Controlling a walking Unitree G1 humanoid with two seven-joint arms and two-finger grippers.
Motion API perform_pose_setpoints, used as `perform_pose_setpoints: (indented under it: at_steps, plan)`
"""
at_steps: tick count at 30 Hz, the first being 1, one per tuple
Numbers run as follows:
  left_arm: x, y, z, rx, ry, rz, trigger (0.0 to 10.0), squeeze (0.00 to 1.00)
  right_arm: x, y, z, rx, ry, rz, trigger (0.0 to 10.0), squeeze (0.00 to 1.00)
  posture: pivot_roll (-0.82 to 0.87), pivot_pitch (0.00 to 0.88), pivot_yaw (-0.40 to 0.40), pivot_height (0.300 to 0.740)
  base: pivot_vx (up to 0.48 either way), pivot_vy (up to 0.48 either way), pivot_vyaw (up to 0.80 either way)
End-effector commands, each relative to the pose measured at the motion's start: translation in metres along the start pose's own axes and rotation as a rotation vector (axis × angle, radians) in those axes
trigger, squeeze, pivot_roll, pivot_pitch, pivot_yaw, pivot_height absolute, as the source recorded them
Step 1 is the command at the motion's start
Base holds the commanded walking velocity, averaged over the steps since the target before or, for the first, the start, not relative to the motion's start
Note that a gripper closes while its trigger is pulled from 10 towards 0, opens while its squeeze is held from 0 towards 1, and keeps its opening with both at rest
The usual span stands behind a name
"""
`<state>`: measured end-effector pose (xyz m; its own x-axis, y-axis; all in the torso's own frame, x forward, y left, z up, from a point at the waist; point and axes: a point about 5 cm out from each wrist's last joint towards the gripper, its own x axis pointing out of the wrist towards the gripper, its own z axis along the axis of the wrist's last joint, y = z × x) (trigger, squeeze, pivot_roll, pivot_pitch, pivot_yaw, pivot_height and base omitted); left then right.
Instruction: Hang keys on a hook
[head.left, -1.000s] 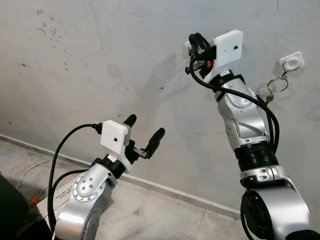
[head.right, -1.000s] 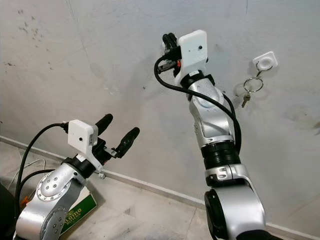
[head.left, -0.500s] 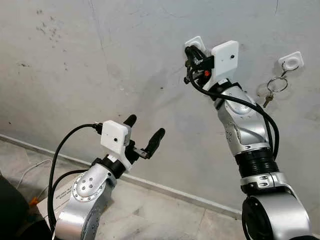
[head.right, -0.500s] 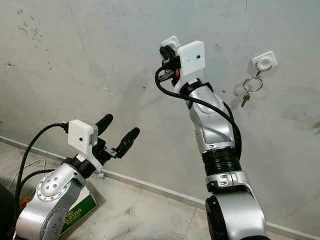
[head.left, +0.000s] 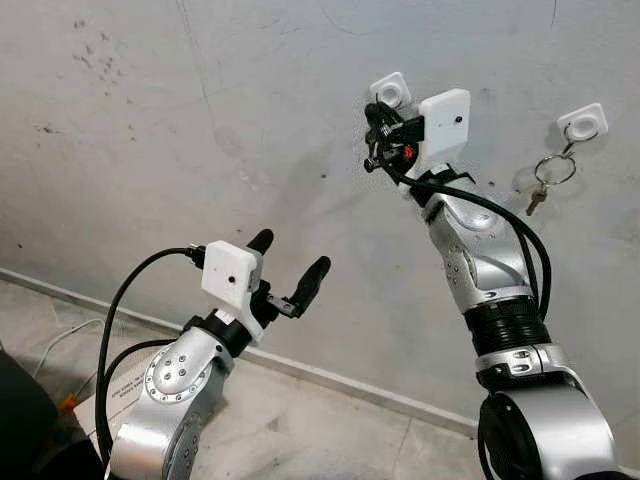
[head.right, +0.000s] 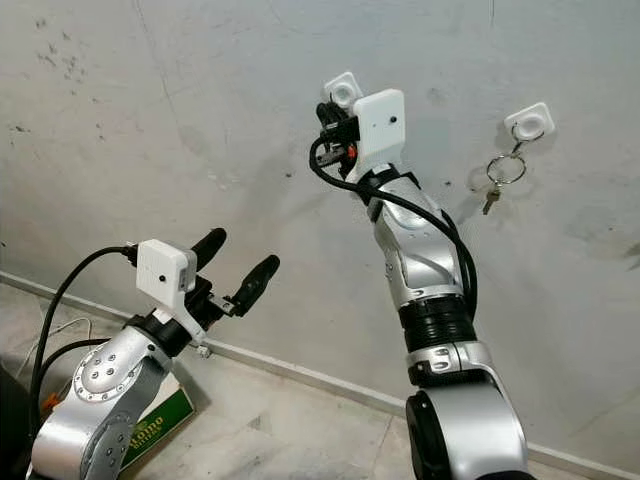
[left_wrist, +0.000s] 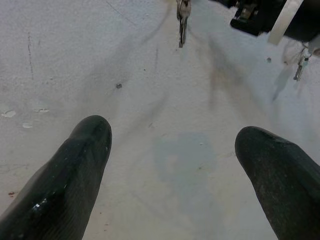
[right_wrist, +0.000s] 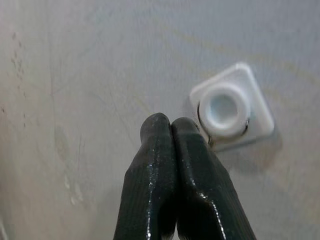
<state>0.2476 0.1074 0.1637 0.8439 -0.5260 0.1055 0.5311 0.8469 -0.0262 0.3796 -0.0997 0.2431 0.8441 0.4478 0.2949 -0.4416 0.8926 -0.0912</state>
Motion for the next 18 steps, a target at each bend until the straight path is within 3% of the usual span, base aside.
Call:
perform_pose_setpoints:
  at_steps: [1, 18]
  plan:
    - [0.0001, 0.0010, 0.0001, 0.010, 0.006, 0.002, 10.0, 0.00, 0.0048, -0.0022, 0.0063, 0.030, -0.018, -0.015, 10.0, 0.00, 0.11, 0.037, 0.016, 0.740, 0.000, 0.000, 0.00]
    - [-0.0002, 0.0016, 0.0006, 0.014, 0.006, 0.002, 10.0, 0.00, 0.0094, -0.0093, 0.0066, 0.089, -0.028, -0.081, 10.0, 0.00, 0.12, 0.032, 0.016, 0.740, 0.000, 0.000, 0.00]
